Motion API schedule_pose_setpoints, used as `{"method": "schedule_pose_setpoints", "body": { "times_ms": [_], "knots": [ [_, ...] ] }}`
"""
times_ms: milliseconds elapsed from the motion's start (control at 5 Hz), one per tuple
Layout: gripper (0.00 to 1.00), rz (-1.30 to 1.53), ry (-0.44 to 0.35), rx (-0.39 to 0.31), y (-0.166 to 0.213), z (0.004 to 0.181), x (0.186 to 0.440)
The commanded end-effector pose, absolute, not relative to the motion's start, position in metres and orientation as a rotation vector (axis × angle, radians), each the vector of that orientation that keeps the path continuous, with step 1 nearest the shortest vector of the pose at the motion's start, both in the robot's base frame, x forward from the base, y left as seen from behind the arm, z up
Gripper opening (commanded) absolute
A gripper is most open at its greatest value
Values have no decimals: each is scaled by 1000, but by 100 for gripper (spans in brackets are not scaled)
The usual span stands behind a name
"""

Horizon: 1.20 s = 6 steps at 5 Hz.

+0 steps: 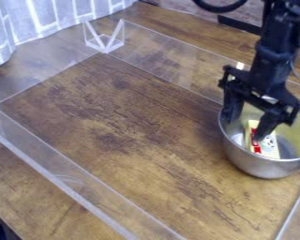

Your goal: Put the yellow object in the silver pot

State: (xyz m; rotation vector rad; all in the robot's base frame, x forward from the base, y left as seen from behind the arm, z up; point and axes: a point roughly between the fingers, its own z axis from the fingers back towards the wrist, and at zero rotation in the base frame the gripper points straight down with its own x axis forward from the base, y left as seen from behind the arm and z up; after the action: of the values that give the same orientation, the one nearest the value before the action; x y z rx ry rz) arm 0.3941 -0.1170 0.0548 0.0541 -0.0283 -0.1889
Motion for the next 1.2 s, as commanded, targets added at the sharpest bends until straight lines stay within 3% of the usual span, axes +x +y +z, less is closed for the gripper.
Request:
{"method": "schedule_pose_setpoints", "body": {
  "times_ms": [0,200,400,600,800,1000],
  "knots": [
    [0,-218,-126,40,-123,95,398],
    [0,-248,-126,44,-130,98,397],
    [0,-270,-126,47,-142,112,398],
    [100,-300,-129,43,-156,118,399],
    [0,-346,-130,28,-174,122,401],
    [100,-360,-128,11,-170,118,399]
  ]
}}
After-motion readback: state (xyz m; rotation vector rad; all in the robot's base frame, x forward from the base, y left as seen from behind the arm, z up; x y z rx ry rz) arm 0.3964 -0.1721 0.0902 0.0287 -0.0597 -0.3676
